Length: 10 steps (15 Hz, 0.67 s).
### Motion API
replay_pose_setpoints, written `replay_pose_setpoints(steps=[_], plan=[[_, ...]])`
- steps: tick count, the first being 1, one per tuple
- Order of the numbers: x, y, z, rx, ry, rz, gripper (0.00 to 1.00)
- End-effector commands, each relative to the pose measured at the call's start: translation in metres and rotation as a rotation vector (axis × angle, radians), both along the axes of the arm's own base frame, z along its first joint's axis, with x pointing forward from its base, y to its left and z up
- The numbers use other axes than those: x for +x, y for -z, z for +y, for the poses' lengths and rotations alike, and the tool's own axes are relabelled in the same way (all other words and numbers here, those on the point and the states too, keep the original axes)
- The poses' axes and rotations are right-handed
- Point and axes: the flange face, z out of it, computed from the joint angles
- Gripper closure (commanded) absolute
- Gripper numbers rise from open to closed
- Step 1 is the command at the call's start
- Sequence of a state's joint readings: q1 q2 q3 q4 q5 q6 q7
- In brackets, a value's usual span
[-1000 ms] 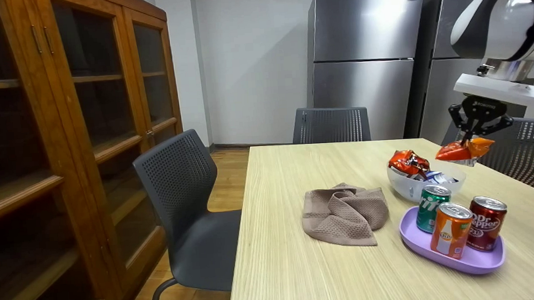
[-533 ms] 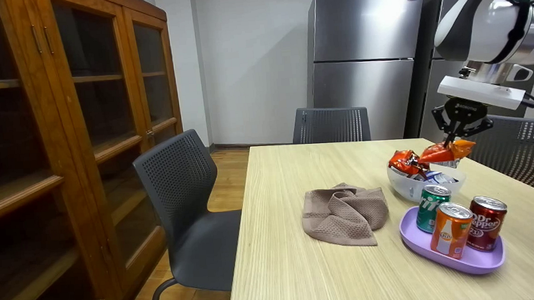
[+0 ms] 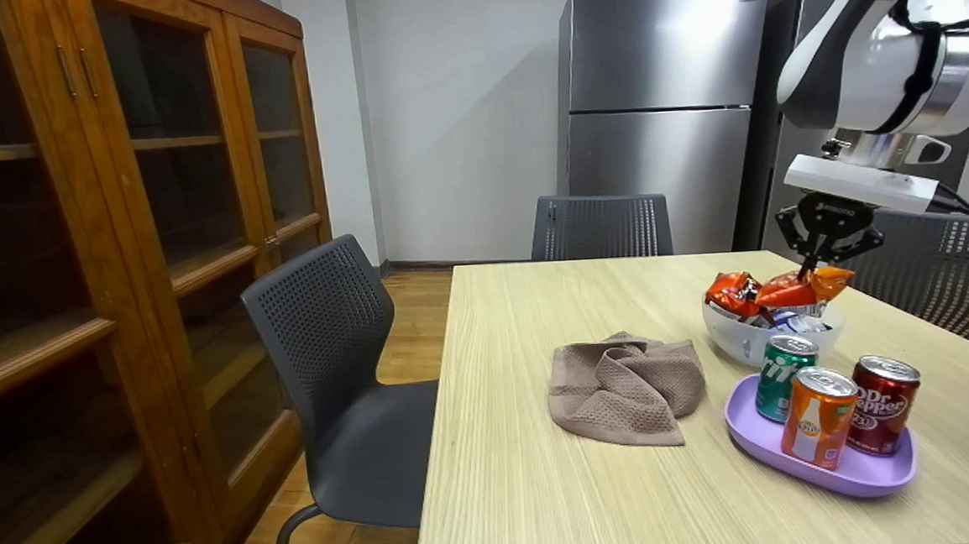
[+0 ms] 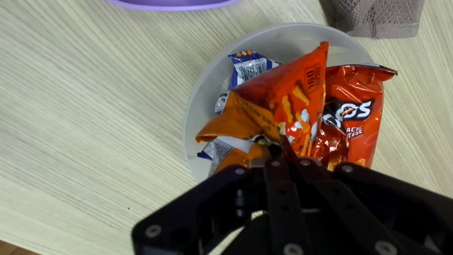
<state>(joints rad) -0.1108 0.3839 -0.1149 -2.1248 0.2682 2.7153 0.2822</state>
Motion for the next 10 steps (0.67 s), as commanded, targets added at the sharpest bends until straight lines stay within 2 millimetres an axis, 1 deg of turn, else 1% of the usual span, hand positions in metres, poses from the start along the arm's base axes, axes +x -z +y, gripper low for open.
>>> replay_pose_setpoints(steps=[1, 6, 10], plan=[[0.015, 0.004, -0.002, 0.014, -0.005, -0.009, 1.00], [0.026, 0.019, -0.002, 0.004, -0.006, -0.004, 1.00], [0.029, 0.031, -0.004, 0.001, -0.005, 0.016, 1.00]])
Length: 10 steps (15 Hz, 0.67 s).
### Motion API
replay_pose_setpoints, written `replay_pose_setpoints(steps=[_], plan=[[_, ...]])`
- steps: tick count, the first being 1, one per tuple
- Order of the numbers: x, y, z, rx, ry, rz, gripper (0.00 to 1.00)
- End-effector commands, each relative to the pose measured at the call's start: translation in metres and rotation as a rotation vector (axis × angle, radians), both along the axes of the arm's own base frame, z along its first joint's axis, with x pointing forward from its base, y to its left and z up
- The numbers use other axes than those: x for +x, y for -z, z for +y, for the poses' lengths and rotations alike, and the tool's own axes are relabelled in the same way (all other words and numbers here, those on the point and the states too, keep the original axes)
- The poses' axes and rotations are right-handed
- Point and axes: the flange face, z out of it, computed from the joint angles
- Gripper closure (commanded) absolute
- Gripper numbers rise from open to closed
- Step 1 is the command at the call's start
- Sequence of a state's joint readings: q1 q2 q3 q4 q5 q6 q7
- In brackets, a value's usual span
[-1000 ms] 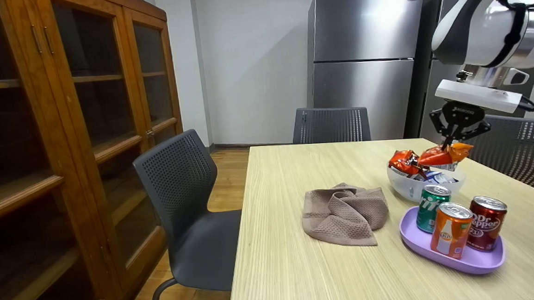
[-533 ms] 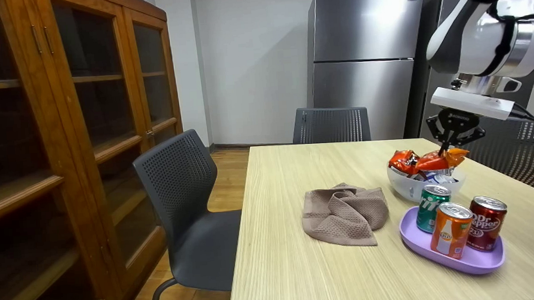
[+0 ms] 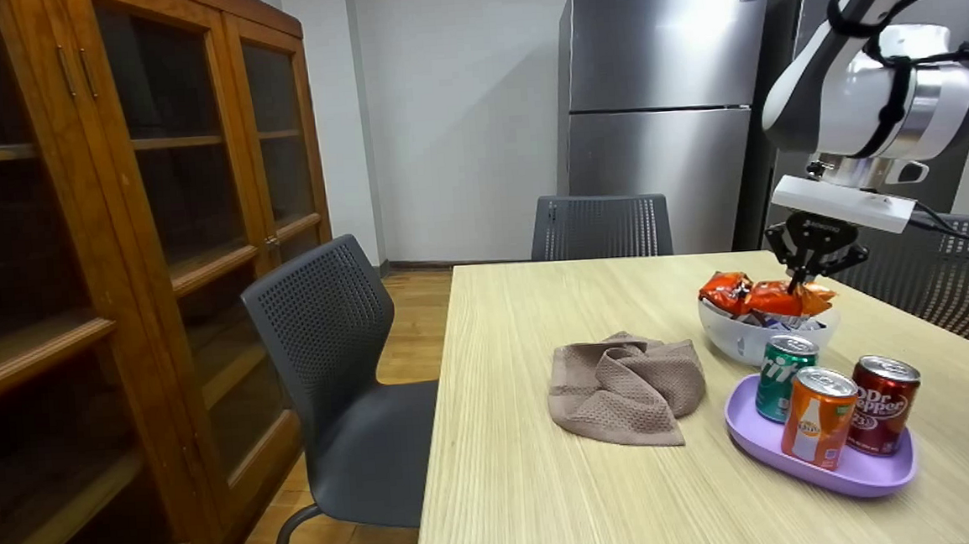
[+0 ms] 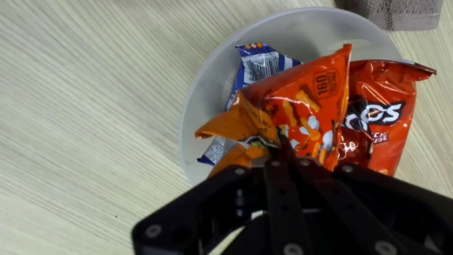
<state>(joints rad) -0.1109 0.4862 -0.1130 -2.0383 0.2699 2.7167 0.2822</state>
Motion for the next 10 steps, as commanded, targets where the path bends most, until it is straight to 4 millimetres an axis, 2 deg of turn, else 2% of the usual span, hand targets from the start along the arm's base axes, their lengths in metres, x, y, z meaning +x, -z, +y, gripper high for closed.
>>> replay_pose_setpoints(steps=[1, 5, 6, 7, 10], plan=[[0.009, 0.006, -0.002, 0.005, -0.001, 0.002, 1.00], [0.008, 0.007, -0.005, 0.004, 0.003, 0.006, 1.00], [0.007, 0.006, -0.006, 0.004, 0.003, 0.005, 0.74], [0.006, 0.003, -0.006, 0.005, 0.004, 0.002, 0.73], [0.002, -0.010, -0.009, 0.004, -0.003, -0.009, 0.52]])
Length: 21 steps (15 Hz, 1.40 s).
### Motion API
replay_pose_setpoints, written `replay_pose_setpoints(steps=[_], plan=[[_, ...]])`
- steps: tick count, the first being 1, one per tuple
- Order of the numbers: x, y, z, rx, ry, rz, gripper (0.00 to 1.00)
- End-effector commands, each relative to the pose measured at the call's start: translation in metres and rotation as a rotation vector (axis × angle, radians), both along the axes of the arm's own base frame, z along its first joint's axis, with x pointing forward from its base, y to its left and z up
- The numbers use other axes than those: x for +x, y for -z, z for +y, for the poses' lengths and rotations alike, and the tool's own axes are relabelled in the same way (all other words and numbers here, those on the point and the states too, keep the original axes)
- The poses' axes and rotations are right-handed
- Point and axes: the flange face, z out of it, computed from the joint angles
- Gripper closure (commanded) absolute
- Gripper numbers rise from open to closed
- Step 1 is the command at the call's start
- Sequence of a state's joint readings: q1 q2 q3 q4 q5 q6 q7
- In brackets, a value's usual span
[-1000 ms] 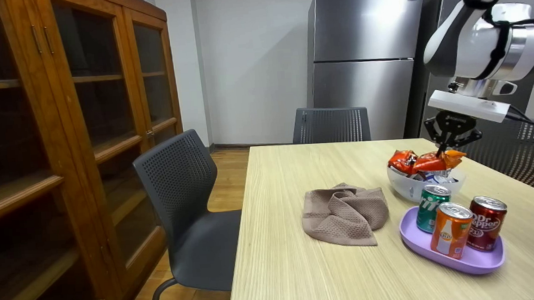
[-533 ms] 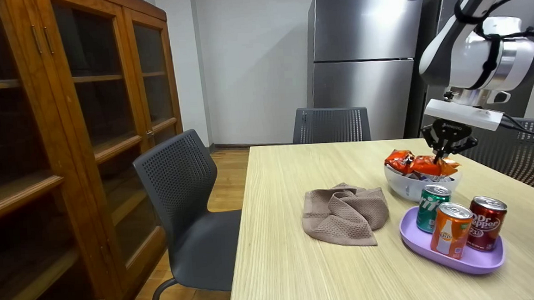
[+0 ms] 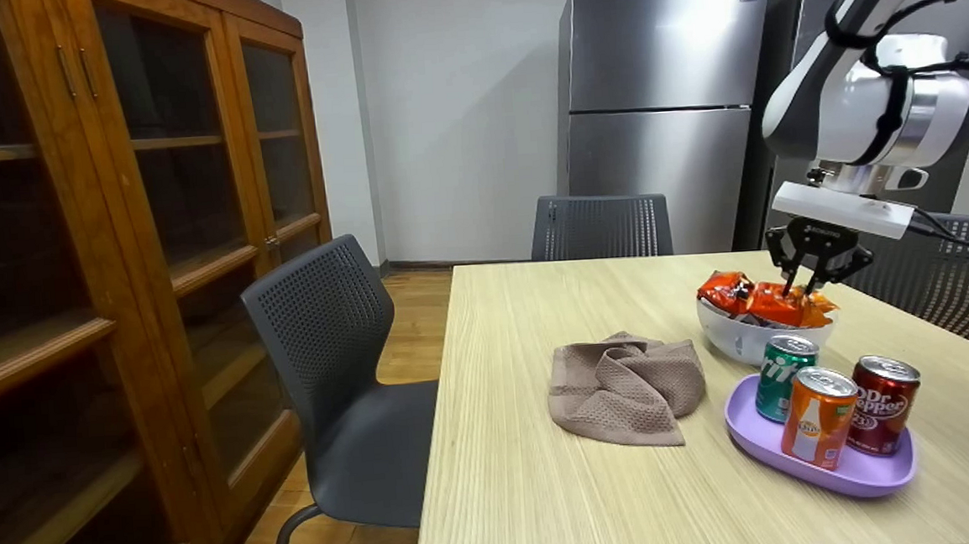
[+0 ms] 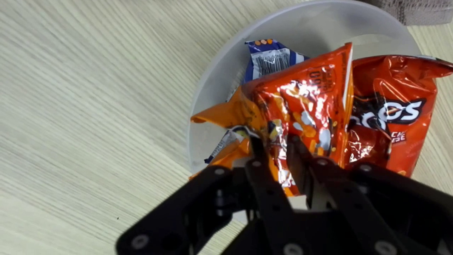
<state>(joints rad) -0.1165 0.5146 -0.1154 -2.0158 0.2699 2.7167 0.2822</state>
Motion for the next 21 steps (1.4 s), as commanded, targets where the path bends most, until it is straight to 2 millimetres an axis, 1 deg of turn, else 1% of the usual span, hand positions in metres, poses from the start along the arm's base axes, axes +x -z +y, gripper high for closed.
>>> replay_pose_setpoints(steps=[1, 2, 7, 11, 13, 17, 18, 21], plan=[[-0.003, -0.024, -0.004, 0.007, -0.010, -0.020, 0.45], [-0.005, -0.031, -0.006, 0.008, -0.010, -0.030, 0.36], [-0.014, -0.071, -0.011, -0.001, -0.007, -0.093, 0.01], [-0.028, -0.097, -0.010, -0.008, -0.045, -0.119, 0.00], [-0.036, -0.108, -0.008, -0.009, -0.087, -0.123, 0.00], [-0.059, -0.122, 0.001, -0.030, -0.261, -0.097, 0.00], [-0.038, -0.109, -0.003, -0.037, -0.187, -0.108, 0.00], [-0.049, -0.116, 0.000, -0.039, -0.231, -0.104, 0.00]])
